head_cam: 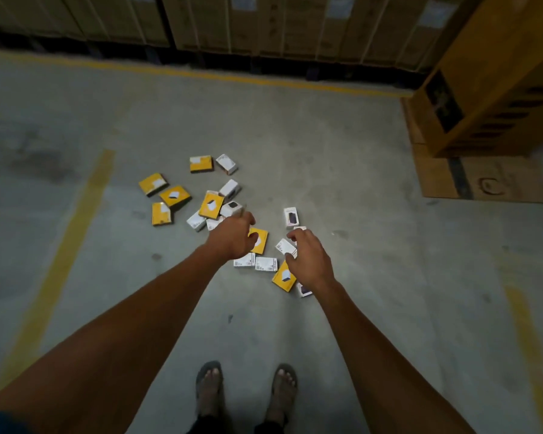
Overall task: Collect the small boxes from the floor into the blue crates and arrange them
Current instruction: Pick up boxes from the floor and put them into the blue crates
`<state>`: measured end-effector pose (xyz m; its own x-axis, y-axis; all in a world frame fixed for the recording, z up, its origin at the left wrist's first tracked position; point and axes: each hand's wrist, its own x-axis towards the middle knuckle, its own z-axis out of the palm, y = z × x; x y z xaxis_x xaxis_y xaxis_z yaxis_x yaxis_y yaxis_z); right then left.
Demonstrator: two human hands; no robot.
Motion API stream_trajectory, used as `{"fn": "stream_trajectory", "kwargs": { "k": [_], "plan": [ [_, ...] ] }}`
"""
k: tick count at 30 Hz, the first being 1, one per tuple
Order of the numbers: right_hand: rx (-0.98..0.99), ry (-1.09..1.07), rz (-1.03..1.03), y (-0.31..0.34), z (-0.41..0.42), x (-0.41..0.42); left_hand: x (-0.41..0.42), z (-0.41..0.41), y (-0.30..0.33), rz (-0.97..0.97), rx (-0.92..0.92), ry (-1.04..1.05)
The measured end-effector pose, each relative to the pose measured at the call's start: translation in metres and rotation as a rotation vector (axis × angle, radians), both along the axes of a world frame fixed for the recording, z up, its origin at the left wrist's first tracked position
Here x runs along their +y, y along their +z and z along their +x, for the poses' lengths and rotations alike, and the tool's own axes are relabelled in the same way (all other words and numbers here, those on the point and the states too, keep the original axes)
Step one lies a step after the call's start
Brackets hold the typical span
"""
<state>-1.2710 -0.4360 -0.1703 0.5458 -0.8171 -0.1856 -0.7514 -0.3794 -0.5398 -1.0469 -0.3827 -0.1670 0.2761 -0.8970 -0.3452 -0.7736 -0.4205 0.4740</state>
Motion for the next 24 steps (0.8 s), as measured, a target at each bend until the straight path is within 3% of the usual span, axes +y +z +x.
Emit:
{"fn": "stream_trajectory", "kwargs": {
  "k": [11,24],
  "plan": [
    [0.083,0.183,-0.026,-0.254,0.042,-0.022,0.003,0.031,-0.252,0.022,-0.111,-0.047],
    [0.130,0.204,-0.093,-0.539,0.065,-0.067,-0.005,0.059,-0.531,0.042,-0.279,-0.075]
  ]
}}
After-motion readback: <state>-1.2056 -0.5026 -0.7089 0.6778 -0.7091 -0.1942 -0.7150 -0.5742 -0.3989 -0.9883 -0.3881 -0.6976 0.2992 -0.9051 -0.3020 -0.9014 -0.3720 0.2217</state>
